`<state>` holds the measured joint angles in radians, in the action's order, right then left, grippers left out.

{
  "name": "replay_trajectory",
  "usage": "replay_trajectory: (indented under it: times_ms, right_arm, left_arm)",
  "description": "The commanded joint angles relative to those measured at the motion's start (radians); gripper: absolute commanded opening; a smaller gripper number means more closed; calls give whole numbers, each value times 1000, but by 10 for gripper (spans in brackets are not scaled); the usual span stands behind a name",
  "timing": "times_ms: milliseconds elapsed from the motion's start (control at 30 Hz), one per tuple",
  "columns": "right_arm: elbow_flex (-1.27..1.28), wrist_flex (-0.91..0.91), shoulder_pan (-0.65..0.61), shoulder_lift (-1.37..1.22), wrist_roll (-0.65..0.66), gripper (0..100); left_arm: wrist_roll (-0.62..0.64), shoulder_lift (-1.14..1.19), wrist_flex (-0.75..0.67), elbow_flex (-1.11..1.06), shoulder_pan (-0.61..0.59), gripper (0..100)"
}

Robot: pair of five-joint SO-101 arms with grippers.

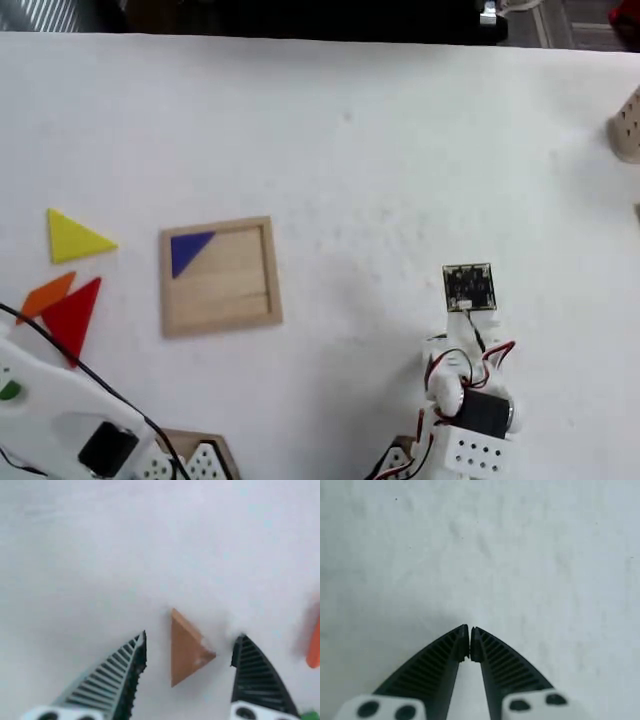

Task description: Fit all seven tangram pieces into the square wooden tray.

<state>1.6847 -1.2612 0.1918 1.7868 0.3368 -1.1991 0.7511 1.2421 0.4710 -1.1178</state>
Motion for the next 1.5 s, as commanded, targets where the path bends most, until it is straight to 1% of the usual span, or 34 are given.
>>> replay_trajectory:
  times_ms: [0, 233, 300, 533, 667, 933, 1167, 1467]
  right_arm:
    - [6, -5, -1, 12, 9, 17]
    - [6, -5, -1, 12, 9, 17]
    - [6, -5, -1, 12, 9, 17]
    - [6, -5, -1, 12, 9, 17]
    - [6, -5, -1, 12, 9, 17]
    - [6, -5, -1, 12, 9, 17]
    - [6, -5, -1, 12, 9, 17]
    - [6, -5, 1, 12, 9, 17]
  left_arm:
    - [52, -105, 44, 32, -27, 282]
    - [64, -120, 86, 38, -36, 282]
    - [61, -110, 78, 32, -33, 282]
    - [61, -16, -60, 18, -28, 282]
    - [57, 36, -80, 18, -27, 279]
    - [57, 50, -71, 9, -27, 159]
    - [57, 50, 84, 9, -27, 95]
    - [64, 41, 209, 18, -30, 94]
